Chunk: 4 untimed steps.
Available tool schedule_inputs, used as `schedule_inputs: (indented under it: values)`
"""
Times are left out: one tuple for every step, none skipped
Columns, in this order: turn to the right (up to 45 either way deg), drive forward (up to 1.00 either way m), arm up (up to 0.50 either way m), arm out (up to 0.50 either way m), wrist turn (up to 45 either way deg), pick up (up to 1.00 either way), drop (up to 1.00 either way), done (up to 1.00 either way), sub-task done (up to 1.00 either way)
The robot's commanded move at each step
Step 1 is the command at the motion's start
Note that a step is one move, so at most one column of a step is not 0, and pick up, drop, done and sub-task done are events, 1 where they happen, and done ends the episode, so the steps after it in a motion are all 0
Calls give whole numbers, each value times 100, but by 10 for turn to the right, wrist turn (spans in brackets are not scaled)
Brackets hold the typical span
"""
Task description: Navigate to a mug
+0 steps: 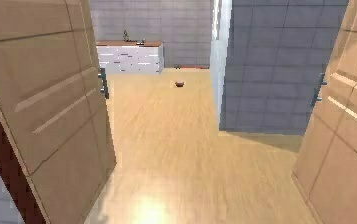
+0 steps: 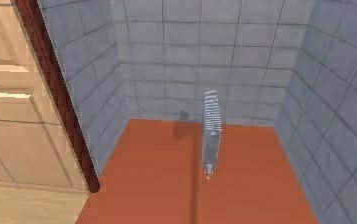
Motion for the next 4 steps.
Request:
schedule_inputs:
  values:
    - [0, 100, 0, 0, 0, 0, 0, 0, 0]
    - [-30, 0, 0, 0, 0, 0, 0, 0, 0]
    - [180, 0, 0, 0, 0, 0, 0, 0, 0]
    - [0, 90, 0, 0, 0, 0, 0, 0, 0]
